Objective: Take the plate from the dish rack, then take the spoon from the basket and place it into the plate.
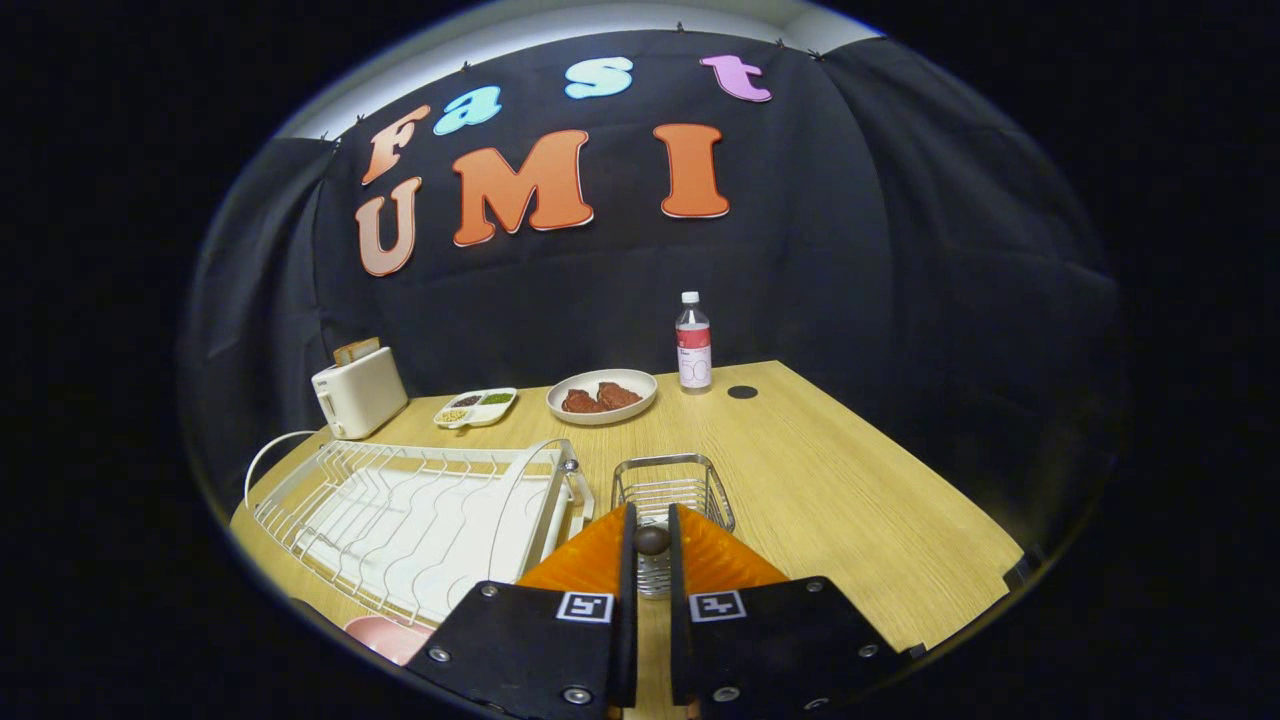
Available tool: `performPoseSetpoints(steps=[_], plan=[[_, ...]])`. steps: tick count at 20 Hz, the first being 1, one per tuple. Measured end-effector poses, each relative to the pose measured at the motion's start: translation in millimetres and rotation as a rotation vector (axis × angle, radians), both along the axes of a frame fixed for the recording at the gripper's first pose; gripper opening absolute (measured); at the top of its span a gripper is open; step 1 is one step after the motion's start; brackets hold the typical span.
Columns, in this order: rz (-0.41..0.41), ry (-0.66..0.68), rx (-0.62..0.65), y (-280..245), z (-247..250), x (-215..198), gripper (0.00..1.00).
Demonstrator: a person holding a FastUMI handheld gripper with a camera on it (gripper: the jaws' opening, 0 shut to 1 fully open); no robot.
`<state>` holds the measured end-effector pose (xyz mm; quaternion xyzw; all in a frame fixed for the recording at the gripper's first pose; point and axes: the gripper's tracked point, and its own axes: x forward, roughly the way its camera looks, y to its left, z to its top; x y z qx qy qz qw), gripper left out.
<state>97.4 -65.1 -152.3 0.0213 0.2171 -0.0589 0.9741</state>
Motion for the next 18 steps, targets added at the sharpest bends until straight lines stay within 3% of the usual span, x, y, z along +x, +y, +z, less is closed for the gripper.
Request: performPoseSetpoints(steps=[5, 11, 18], plan=[[0.001, 0.01, 0.034, 1.5, 12.1, 7.7, 0.08], [0.025, -0.091, 0.001, 7.1, 58.8, 9.2, 0.08], [0.05, -0.165, 0.026, 16.5, 103.4, -21.9, 0.08]])
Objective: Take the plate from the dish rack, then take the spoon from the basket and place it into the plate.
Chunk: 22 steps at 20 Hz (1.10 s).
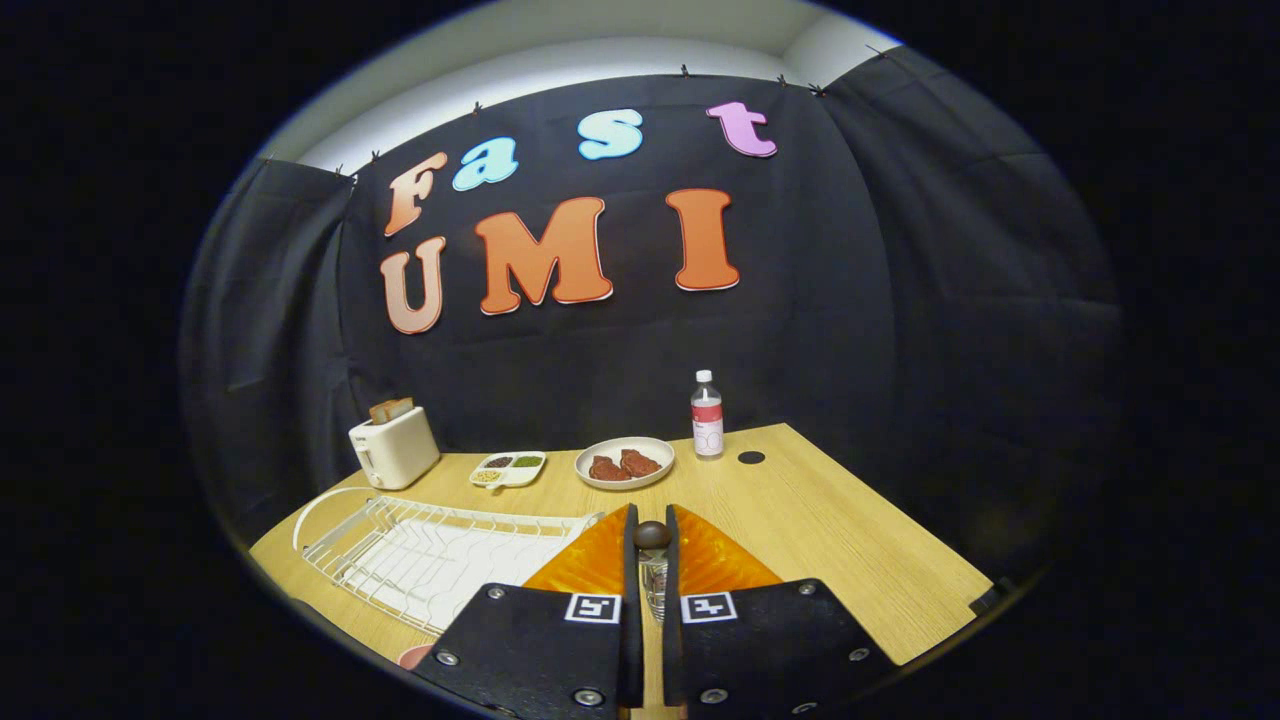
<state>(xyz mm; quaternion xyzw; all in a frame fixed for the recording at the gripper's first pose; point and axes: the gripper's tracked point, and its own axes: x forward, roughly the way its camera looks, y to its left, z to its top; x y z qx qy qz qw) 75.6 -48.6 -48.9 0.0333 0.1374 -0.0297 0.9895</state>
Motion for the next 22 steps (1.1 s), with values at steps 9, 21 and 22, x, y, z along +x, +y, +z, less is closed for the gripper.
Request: performPoseSetpoints(steps=[9, 21, 22], plan=[[0.136, -0.004, -0.005, 40.2, 17.2, -50.9, 0.07], [0.232, -0.081, 0.01, 58.6, 46.5, -101.0, 0.08], [0.25, -0.086, 0.012, 63.4, 47.6, -104.9, 0.08]])
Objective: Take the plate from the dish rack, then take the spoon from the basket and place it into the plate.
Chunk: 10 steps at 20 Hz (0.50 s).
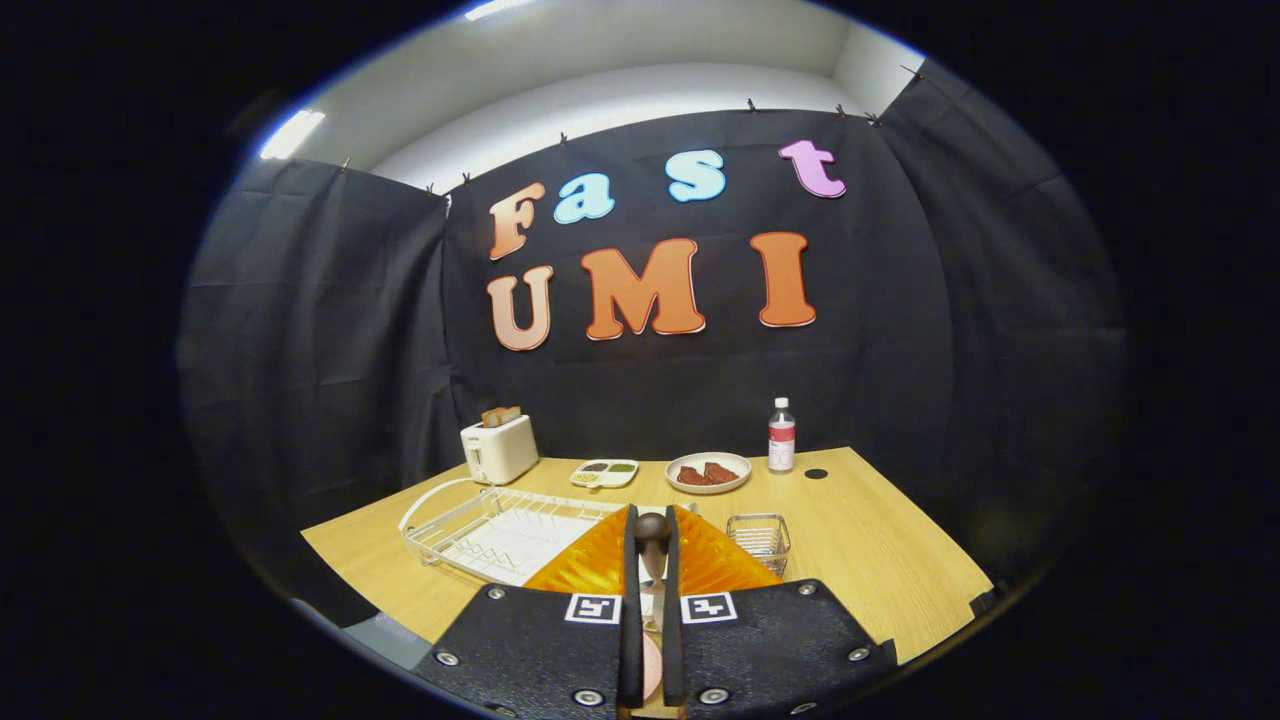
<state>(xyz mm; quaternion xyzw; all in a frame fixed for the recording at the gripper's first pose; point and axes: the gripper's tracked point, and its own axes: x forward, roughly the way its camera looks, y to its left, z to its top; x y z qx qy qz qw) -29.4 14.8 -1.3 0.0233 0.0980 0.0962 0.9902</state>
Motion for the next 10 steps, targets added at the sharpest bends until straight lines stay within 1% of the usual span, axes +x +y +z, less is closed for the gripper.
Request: performPoseSetpoints(steps=[3, 7, 10], plan=[[0.038, 0.007, 0.007, 13.3, -6.0, -7.2, 0.07], [0.104, 0.064, 0.022, 36.6, -31.1, -13.7, 0.07], [0.136, 0.107, 0.025, 48.8, -51.5, -15.3, 0.07]])
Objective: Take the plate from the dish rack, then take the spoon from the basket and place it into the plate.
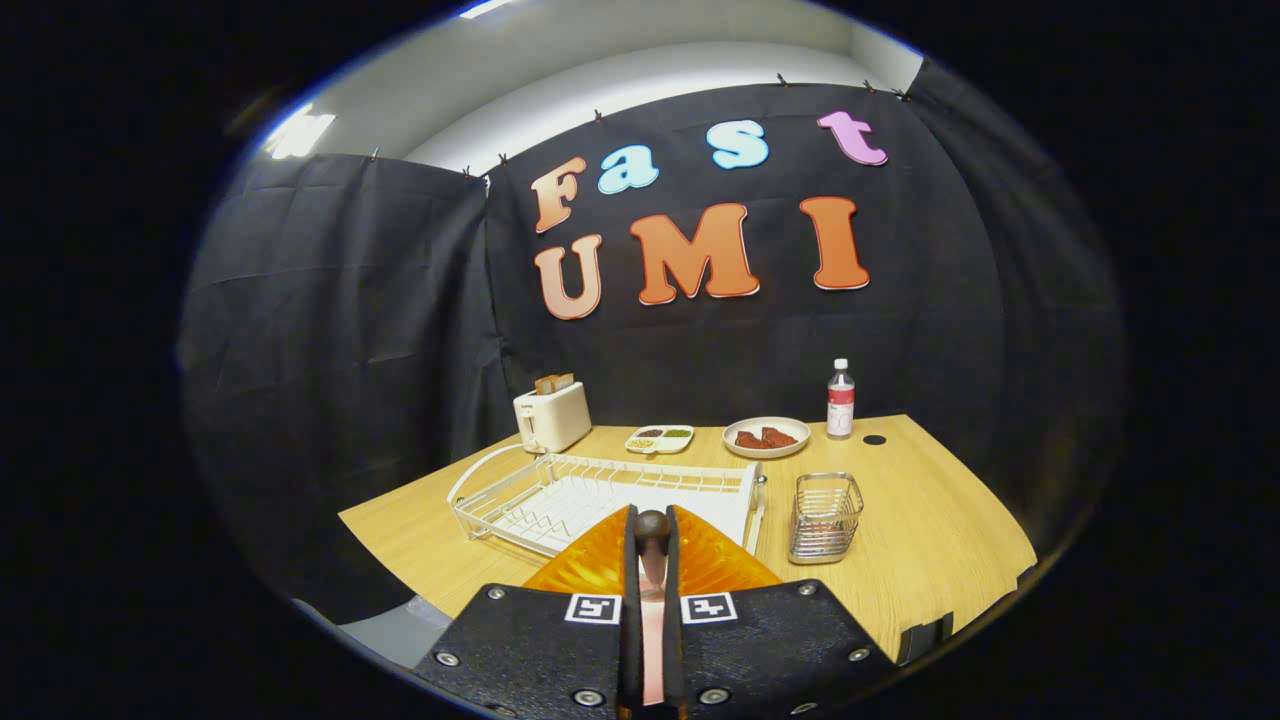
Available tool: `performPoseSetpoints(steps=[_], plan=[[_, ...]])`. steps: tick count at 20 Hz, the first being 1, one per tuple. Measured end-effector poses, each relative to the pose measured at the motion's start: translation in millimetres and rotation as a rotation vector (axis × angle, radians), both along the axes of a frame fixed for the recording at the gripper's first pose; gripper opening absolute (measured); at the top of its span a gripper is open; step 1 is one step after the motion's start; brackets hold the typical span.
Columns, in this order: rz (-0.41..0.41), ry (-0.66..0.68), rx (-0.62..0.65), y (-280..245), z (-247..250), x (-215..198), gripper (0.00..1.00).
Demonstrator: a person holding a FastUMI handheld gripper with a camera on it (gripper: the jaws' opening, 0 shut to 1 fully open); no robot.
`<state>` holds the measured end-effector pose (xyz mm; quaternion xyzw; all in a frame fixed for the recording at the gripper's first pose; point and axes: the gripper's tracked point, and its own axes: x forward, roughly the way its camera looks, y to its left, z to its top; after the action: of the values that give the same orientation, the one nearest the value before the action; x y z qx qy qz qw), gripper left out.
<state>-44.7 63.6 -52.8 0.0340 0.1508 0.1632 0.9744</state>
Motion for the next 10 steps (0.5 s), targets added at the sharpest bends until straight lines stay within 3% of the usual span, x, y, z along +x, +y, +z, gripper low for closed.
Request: performPoseSetpoints(steps=[10], plan=[[0.083, 0.046, 0.03, 23.0, -40.0, -6.7, 0.08]])
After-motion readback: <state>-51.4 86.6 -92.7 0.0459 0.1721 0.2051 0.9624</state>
